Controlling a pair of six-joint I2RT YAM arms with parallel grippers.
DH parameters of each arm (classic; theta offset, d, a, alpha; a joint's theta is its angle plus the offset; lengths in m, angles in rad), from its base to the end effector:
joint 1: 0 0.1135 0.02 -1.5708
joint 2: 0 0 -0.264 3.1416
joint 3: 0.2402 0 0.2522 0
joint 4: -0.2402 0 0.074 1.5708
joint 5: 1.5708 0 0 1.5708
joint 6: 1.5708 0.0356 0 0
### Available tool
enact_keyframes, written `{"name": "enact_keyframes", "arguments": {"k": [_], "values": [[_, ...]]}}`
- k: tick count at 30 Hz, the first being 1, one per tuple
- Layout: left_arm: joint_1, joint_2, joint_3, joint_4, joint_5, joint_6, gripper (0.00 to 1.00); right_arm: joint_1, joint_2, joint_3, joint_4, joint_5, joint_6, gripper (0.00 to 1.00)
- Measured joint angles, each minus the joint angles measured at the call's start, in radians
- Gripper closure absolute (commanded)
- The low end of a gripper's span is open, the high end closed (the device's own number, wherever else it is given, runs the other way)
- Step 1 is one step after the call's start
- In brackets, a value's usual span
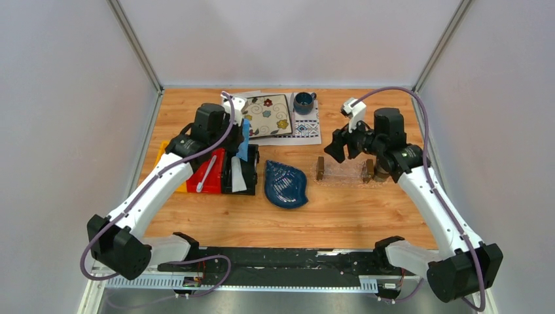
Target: Prepare toiletry sets of a toothbrush and toothpaste on the tray
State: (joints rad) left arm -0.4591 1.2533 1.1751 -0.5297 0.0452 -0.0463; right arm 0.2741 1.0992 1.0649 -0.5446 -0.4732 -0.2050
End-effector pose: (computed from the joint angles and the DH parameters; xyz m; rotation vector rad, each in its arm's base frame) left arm 0.2471 -0.1239 0.3424 0.4758 2.1457 -0.3352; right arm 0.2222 0.0793 0.3424 -0.7677 1.9836 0.5477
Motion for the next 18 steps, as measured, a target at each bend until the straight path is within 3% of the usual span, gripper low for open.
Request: {"name": "enact_keyframes", "arguments": {"k": [9, 18], "values": [[0.089, -0.117, -0.066, 0.11, 0.134, -0.094, 1.0, 0.205, 0.146, 0.143, 0.059, -0.053, 0.045, 0.25], [0.136, -0.137, -0.068, 0.188, 0.304, -0.217, 1.0, 0.352, 0.311, 0.289, 0.16, -0.047, 0.1, 0.2]]}}
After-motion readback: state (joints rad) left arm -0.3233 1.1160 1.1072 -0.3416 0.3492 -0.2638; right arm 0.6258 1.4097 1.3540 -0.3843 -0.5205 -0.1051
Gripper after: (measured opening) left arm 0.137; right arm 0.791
